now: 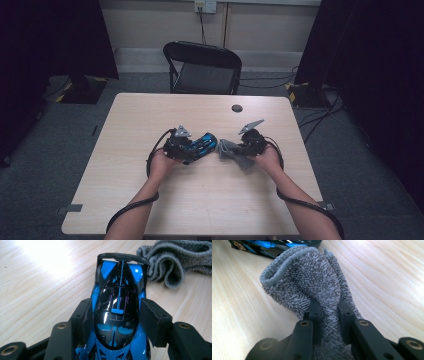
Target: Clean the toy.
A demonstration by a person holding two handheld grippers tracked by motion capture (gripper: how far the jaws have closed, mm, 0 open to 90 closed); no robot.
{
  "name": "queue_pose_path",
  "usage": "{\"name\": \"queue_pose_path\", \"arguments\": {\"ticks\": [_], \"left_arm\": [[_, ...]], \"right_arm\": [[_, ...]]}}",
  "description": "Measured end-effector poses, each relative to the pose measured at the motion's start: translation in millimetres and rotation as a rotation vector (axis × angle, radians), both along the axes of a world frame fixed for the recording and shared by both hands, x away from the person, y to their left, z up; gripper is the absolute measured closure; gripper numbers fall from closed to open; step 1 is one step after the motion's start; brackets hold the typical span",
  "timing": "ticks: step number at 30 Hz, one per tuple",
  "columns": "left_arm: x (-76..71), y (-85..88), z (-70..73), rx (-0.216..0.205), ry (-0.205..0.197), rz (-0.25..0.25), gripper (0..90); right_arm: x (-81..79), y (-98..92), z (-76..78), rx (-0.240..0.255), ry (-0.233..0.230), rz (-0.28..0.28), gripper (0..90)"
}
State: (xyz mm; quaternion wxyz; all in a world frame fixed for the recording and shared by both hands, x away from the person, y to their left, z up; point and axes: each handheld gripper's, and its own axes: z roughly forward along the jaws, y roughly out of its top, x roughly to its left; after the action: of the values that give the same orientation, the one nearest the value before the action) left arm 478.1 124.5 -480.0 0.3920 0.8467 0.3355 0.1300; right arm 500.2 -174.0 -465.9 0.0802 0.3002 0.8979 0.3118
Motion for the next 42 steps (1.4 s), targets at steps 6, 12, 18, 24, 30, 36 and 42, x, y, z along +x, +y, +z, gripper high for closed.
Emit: {"name": "queue_pose_path", "arguments": {"ticks": [6,12,18,24,30,36,42], "left_arm": [[-1.3,-1.3,-0.9,0.001,-0.008,-0.002,44.1],[0.1,-4.3,1.1,0.008,0.008,-0.01,39.7],[-1.8,-8.7,7.3,-0.024,-0.008,-0.028,34.2],[-7.4,-11.1,24.5,-0.052,-0.036,-0.081,32.4],[-16.7,-12.9,36.8,-0.086,-0.045,-0.108,32.1],[-23.9,-14.2,42.1,-0.09,-0.049,-0.136,32.5],[-28.9,-13.4,41.7,-0.107,-0.015,-0.165,34.5]], "right_arm": [[-0.3,-7.1,6.0,0.008,0.0,-0.025,77.0],[-3.2,-12.7,14.3,0.027,-0.017,-0.018,77.0],[-9.3,-13.2,19.2,0.041,-0.025,0.023,77.0],[-17.8,-8.7,21.7,0.054,-0.029,0.075,77.0],[-27.4,6.6,23.5,0.07,-0.035,0.141,76.8],[-43.5,32.1,11.9,0.077,-0.016,0.236,76.4],[-50.2,49.6,3.5,0.078,0.004,0.282,73.7]]}}
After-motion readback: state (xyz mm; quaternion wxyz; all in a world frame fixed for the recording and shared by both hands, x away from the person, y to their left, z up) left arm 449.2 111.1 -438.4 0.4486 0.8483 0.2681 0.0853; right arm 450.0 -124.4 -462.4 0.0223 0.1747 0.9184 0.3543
